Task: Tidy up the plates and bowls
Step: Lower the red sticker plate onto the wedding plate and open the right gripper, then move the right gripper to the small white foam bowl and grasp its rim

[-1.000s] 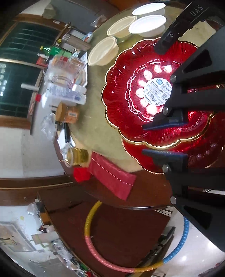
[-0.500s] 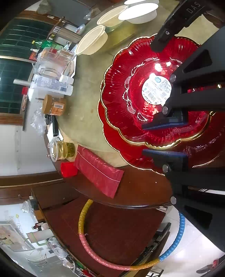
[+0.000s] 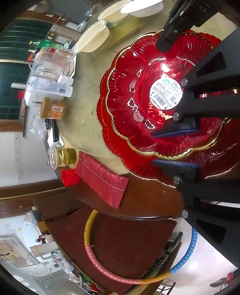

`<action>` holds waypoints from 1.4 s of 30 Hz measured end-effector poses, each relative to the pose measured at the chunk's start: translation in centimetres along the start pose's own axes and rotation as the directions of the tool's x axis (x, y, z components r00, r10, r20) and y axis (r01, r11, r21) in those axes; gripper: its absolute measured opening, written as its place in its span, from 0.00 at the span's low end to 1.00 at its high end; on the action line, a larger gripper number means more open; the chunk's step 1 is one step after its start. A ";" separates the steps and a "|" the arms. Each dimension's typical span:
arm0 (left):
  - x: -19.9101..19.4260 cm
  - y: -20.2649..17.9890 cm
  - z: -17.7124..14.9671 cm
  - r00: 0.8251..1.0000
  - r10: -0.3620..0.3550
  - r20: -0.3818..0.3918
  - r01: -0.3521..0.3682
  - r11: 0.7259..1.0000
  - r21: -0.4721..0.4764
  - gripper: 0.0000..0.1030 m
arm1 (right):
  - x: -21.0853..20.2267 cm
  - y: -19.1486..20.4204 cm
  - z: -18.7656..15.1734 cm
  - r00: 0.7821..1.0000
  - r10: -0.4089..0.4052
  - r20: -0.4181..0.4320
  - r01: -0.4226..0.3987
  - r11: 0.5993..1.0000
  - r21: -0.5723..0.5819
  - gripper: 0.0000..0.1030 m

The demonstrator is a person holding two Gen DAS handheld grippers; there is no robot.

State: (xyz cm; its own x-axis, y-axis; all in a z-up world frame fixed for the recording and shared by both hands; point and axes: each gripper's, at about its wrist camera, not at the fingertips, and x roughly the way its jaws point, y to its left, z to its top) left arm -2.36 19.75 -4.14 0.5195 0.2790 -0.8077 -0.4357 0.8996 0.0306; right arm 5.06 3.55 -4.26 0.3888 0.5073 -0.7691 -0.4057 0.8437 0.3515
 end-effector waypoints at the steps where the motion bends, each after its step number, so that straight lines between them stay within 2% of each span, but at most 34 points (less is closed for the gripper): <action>1: 0.0 0.0 0.0 1.000 0.004 -0.004 -0.004 1.000 0.000 0.23 | 0.0 0.2 0.0 1.000 -0.013 -0.006 0.013 1.000 -0.011 0.13; 7: -0.1 0.0 -0.1 1.000 0.003 -0.009 -0.003 1.000 0.003 0.23 | 0.1 0.7 0.3 0.998 -0.046 -0.034 0.044 0.998 -0.043 0.16; 9: 0.0 -0.1 -0.1 1.000 -0.006 -0.017 0.006 1.000 0.006 0.28 | 0.2 0.9 0.3 0.998 -0.053 -0.045 0.051 0.997 -0.059 0.19; 12: -0.3 -0.5 0.0 1.000 -0.016 -0.019 0.017 1.000 0.022 0.43 | 0.1 1.3 0.2 0.997 -0.057 -0.059 0.053 0.995 -0.080 0.22; 14: -0.9 -0.8 0.1 1.000 -0.004 0.007 0.003 0.999 0.034 0.57 | 0.0 1.4 0.2 0.996 -0.061 -0.060 0.055 0.994 -0.089 0.24; 15: -1.1 -0.9 0.2 1.000 -0.001 0.015 0.000 0.999 0.041 0.60 | -0.1 1.5 0.2 0.997 -0.055 -0.059 0.050 0.995 -0.091 0.25; 18: -1.8 -1.1 0.5 0.999 0.027 0.034 -0.028 0.998 0.056 0.71 | -0.7 1.1 0.3 0.998 -0.026 -0.053 0.022 0.997 -0.076 0.25; 21: -3.0 -0.9 0.9 0.995 0.056 0.083 -0.060 0.997 0.042 0.72 | -2.2 0.0 0.4 0.999 0.031 -0.010 -0.031 0.999 -0.033 0.25; 22: -3.6 -0.7 1.0 0.993 0.053 0.104 -0.056 0.998 0.022 0.72 | -3.2 -0.9 0.6 0.997 0.075 0.019 -0.075 0.997 0.001 0.25; 24: -4.9 -0.3 1.3 0.988 0.044 0.150 -0.040 0.999 -0.030 0.72 | -4.8 -2.7 0.7 0.991 0.113 0.067 -0.118 0.990 0.071 0.25; 25: -5.4 -0.3 1.5 0.985 0.035 0.170 -0.027 0.999 -0.047 0.73 | -5.5 -3.4 0.7 0.988 0.128 0.089 -0.136 0.986 0.095 0.30; 26: -6.2 -0.4 1.6 0.979 0.021 0.201 -0.007 0.998 -0.069 0.75 | -6.7 -4.8 0.6 0.982 0.143 0.126 -0.159 0.979 0.128 0.36; 27: -6.8 -0.5 1.7 0.974 0.007 0.227 0.013 0.996 -0.087 0.77 | -7.6 -5.9 0.4 0.978 0.138 0.154 -0.162 0.975 0.154 0.50; 28: -7.7 -1.0 1.7 0.966 -0.027 0.258 0.057 0.992 -0.110 0.78 | -8.5 -6.8 0.3 0.975 0.128 0.179 -0.160 0.971 0.178 0.57; 31: -8.6 -3.4 2.2 0.949 -0.161 0.273 0.194 0.976 -0.102 0.81 | -12.0 -10.3 -0.9 0.959 0.087 0.269 -0.158 0.954 0.256 0.57; 34: -8.2 -8.4 2.6 0.937 -0.285 0.204 0.295 0.955 -0.019 0.81 | -15.0 -14.0 -2.3 0.951 0.015 0.310 -0.121 0.938 0.325 0.57; 37: -6.9 -14.2 2.6 0.918 -0.381 0.110 0.375 0.924 0.069 0.81 | -17.2 -18.1 -3.7 0.941 -0.064 0.333 -0.088 0.902 0.422 0.57; 40: -5.1 -18.9 2.5 0.910 -0.413 0.044 0.406 0.907 0.113 0.81 | -17.7 -22.0 -4.8 0.943 -0.094 0.321 -0.094 0.847 0.523 0.57; 42: -3.5 -21.4 2.5 0.914 -0.406 0.004 0.402 0.907 0.124 0.81 | -17.1 -23.9 -5.1 0.951 -0.073 0.299 -0.113 0.822 0.558 0.57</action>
State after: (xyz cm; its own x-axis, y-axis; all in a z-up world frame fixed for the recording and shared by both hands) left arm 6.97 0.39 -0.46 0.6543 -0.1087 -0.7484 -0.0954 0.9699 -0.2242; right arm 3.89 -26.20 -2.26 0.6468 0.4739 -0.5975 0.0845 0.7341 0.6737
